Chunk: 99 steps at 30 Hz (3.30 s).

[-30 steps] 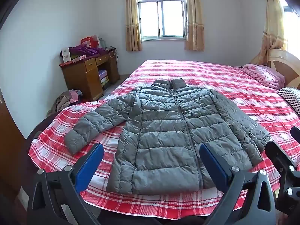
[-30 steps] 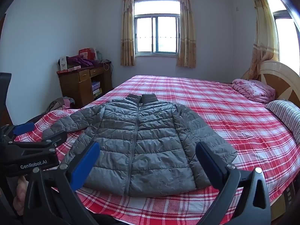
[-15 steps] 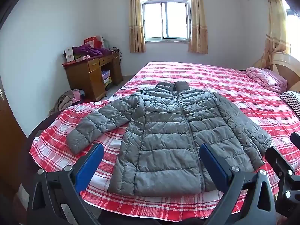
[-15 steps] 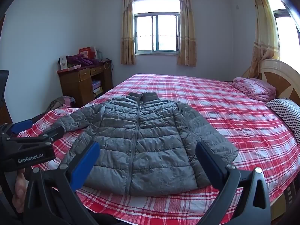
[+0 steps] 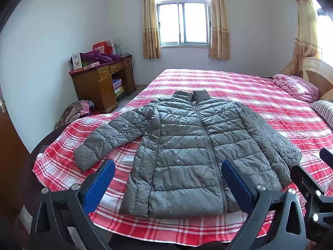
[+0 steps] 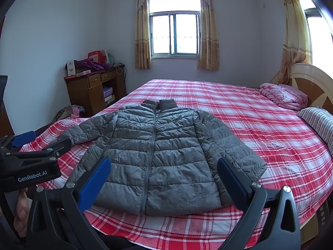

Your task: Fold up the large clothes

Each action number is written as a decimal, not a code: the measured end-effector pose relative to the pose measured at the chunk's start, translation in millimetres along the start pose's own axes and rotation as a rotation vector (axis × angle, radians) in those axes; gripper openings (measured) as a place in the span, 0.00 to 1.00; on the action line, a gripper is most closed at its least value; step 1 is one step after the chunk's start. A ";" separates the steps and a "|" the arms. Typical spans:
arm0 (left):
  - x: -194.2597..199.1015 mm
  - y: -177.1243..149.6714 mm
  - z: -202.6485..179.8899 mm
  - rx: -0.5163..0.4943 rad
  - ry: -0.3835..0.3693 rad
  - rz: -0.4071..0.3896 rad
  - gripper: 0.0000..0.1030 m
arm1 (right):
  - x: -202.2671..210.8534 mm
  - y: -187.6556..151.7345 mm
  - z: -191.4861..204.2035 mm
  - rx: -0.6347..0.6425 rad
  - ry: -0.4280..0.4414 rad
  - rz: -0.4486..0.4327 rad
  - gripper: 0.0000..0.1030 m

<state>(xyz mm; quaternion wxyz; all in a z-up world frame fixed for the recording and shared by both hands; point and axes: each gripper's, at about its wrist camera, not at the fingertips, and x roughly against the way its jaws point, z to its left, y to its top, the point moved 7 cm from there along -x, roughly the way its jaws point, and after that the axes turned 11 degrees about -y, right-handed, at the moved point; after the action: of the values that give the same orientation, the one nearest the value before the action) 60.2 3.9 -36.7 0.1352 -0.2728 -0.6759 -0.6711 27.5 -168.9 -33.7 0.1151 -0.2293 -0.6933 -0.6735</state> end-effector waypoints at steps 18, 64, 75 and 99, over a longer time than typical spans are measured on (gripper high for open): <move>0.0 -0.6 -0.7 -0.002 0.002 0.000 0.99 | -2.0 -3.0 1.9 0.001 0.003 0.007 1.00; -32.8 -5.4 7.4 -0.054 0.027 0.038 0.99 | -20.3 -11.7 2.7 -0.015 0.031 0.049 1.00; -107.1 5.8 25.3 -0.088 0.040 0.081 0.99 | -105.1 -32.8 -67.4 -0.135 -0.069 0.167 1.00; -291.4 10.5 49.4 -0.104 0.151 0.250 0.99 | -237.7 -96.0 -244.3 -0.444 -0.261 0.435 0.49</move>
<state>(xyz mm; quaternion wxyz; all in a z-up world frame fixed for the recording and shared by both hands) 312.4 -2.8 -191.0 0.2539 -0.3102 -0.5889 -0.7018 152.1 -447.5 -213.4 0.1136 -0.4757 -0.4733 -0.7327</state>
